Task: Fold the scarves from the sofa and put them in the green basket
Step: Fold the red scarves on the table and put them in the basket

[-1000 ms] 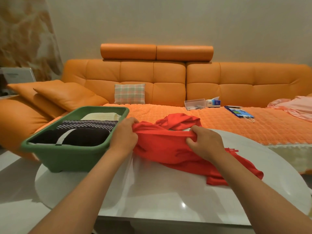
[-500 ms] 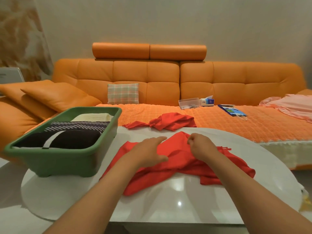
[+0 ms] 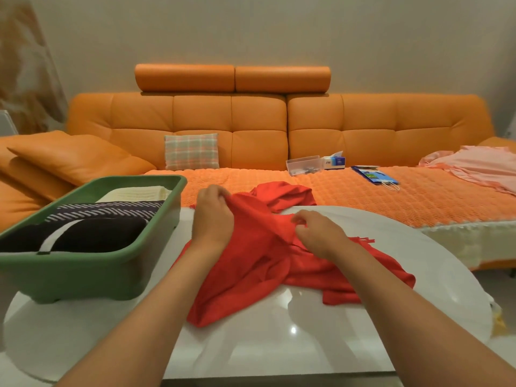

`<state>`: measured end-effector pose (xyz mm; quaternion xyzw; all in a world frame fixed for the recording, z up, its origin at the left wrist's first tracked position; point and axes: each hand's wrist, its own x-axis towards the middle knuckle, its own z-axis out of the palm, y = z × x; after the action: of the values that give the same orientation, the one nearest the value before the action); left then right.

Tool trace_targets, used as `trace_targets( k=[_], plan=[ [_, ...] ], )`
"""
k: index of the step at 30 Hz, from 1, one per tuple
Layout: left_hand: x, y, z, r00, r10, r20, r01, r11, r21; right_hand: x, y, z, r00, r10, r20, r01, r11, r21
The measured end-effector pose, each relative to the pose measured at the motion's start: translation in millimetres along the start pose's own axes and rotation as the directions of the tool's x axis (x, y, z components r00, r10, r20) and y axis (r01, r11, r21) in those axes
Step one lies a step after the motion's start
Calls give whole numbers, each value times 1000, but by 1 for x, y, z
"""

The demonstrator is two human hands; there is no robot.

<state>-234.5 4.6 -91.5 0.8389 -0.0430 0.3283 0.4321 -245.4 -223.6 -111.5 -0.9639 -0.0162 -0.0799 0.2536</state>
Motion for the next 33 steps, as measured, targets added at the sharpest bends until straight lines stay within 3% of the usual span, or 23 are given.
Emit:
trace_targets(
  k=[2, 4, 8, 11, 13, 15, 16, 17, 19, 21, 22, 24, 25, 26, 27, 28, 30, 33],
  plan=[
    [10, 1, -11, 988, -87, -130, 74, 992, -100, -4, -5, 3, 988, -60, 140, 55, 998, 45],
    [14, 0, -18, 974, -174, -149, 149, 975, -165, -5, -4, 13, 985, -83, 148, 93, 994, -60],
    [7, -1, -21, 986, -165, -13, 158, 966, -205, -5, -12, 32, 988, -92, 128, 97, 995, -34],
    [3, 0, -22, 970, -150, 189, 190, 959, -213, -5, -24, 42, 990, -108, 94, 110, 994, -20],
    [0, -1, -30, 943, -178, 282, 218, 968, -120, -1, -31, 46, 995, -99, 30, 101, 993, -62],
    [-2, -8, -41, 934, -219, 283, 167, 966, 195, -1, -40, 46, 993, -73, -94, 69, 996, -49],
    [-3, -12, -47, 945, -182, 272, 79, 933, 350, 1, -46, 47, 986, -77, -150, 77, 997, -5],
    [-3, -16, -50, 950, -96, 298, -30, 920, 392, 1, -54, 46, 978, -96, -183, 108, 992, 61],
    [-7, -17, -53, 888, 26, 459, -123, 975, 183, 1, -74, 44, 969, -178, -173, 228, 915, 333],
    [-17, -9, -52, 799, 23, 601, -29, 1000, 0, 0, -95, 41, 961, -240, -137, 272, 732, 625],
    [-20, -7, -51, 799, 27, 601, -41, 999, 10, -2, -103, 40, 963, -244, -117, 250, 633, 733],
    [-18, -10, -52, 885, 85, 457, -132, 989, 71, 0, -108, 41, 978, -189, -90, 178, 522, 834],
    [-14, -11, -55, 938, 103, 332, -142, 985, 95, 1, -104, 43, 984, -153, -94, 165, 560, 812],
    [-8, -14, -60, 975, 85, 206, -109, 988, 109, 5, -95, 46, 986, -129, -109, 168, 686, 708],
    [-2, -16, -66, 994, 47, 94, -58, 991, 123, 7, -85, 47, 988, -128, -91, 156, 861, 485],
    [3, -17, -72, 1000, -1, 9, 0, 989, 147, 9, -74, 48, 992, -124, -32, 128, 971, 203],
    [7, -20, -80, 997, -45, -69, 63, 958, 279, 8, -56, 54, 992, -62, 108, 82, 977, -197],
    [3, -23, -81, 995, 87, -49, -36, 771, 636, 8, -47, 67, 976, 56, 212, -4, 971, -240]
  ],
)
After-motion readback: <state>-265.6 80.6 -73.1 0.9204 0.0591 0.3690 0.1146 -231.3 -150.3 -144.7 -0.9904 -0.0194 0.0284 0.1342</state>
